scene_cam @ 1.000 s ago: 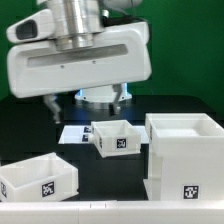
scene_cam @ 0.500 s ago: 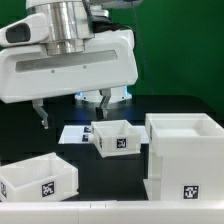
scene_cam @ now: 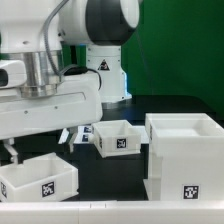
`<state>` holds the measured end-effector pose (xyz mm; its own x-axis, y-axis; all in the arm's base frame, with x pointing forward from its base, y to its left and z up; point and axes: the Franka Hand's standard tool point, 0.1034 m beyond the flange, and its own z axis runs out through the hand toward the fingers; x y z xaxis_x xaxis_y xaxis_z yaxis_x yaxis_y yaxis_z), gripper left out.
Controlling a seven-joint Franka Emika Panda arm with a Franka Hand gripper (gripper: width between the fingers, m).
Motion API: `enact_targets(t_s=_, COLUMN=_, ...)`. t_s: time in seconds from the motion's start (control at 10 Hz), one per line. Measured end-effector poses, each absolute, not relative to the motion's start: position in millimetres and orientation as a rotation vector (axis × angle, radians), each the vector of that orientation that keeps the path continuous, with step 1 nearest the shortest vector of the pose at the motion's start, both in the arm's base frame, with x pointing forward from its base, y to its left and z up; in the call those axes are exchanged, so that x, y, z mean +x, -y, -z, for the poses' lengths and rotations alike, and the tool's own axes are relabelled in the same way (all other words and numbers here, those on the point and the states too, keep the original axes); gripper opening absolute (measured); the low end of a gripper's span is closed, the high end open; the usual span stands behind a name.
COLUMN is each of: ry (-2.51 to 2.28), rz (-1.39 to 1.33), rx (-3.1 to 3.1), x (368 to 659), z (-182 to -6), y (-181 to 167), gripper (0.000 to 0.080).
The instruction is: Assemble drawer
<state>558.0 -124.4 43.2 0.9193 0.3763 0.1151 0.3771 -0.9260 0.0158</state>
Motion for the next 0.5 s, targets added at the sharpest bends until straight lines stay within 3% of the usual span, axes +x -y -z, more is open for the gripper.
enact_targets(t_s=0.5, ry=0.813, rz=0.197, rx=-3.057, x=557, z=-37.7, y=111, gripper=0.0649)
